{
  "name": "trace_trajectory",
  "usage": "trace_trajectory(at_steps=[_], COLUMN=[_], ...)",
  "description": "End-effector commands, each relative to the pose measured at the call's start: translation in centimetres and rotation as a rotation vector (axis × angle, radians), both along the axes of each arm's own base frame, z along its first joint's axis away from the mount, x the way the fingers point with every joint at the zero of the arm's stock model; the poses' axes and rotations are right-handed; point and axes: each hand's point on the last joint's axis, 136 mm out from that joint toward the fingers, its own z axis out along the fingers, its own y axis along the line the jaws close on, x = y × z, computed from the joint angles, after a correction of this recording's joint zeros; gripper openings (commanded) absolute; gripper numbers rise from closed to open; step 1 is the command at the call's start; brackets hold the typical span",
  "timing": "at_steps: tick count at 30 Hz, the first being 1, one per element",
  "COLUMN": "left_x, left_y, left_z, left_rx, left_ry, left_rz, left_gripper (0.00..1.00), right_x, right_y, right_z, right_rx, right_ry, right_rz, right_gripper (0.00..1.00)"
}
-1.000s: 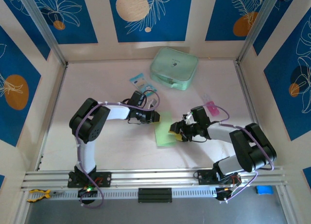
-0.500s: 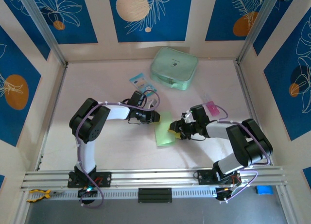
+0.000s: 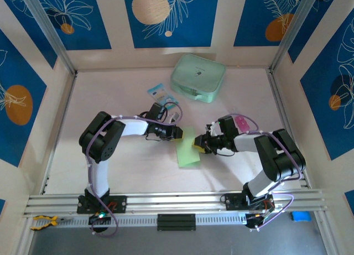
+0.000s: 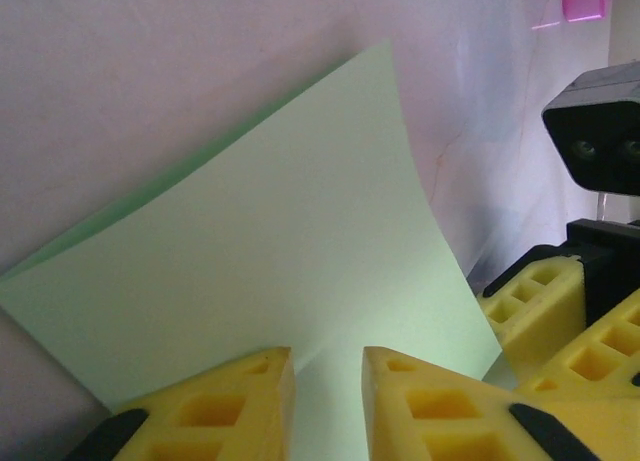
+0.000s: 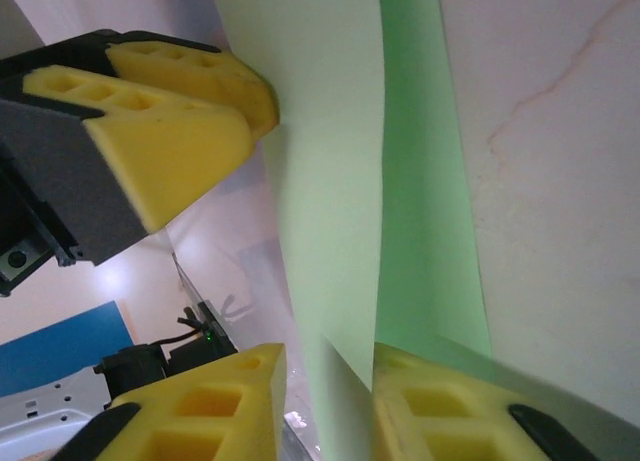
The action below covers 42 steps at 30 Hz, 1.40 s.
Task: Fold a paper plane with a square sheet of paper (pick it up from the middle)
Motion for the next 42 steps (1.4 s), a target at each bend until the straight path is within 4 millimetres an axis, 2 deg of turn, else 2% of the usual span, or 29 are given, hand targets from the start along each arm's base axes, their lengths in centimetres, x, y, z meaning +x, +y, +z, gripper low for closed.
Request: trace_trajectory(at_steps=[1,7,14,18,23,27,31,35,40,42], left_x=[-0.1,0.0,0.2,0.1,-0.7,-2.6,-5.6,-8.4,-10.5,-11.1], left_y=[-0.4,-0.5,-0.3,0.3,1.1,1.0,-0.1,-1.2,-2.0,-2.5], left_z=[0.8,1.7,5.4,7.5,8.6,8.7,8.0,6.7,5.5,5.4], left_rx=[-0.017,-0.032,-0.069,-0.086,-0.084,-0.081,-0.050,0.049,0.191,0.236], left_ry=[-0.001,-0.010,-0.093,-0.186,-0.300,-0.347,-0.391,-0.483,-0.636,-0.701], left_rz=[-0.021,-0.022,0.000,0.019,0.035,-0.003,-0.097,-0.220,-0.347,-0.389], left_gripper=[0.29,0.32,0.42,0.45,0.46,0.46,0.47,0.48,0.51,0.55], right_x=[-0.3,-0.1,0.3,0.8,1.4,1.5,1.6,1.4,1.4,1.3], right_y=[0.2,0.4,0.1,-0.5,-0.8,-0.7,-0.2,0.4,0.6,0.7], right_z=[0.0,-0.3,-0.7,-1.1,-1.4,-1.3,-0.3,0.8,0.9,0.9], right_rx=[0.038,0.043,0.017,-0.026,-0.075,-0.092,-0.067,-0.017,-0.011,-0.008], right_ry=[0.005,0.001,0.011,0.029,0.033,0.035,0.011,-0.004,0.004,0.007], right_rz=[0.042,0.054,0.022,-0.044,-0.084,-0.089,-0.069,-0.036,-0.018,-0.011], right_gripper=[0.25,0.20,0.11,0.08,0.06,0.07,0.10,0.18,0.19,0.19])
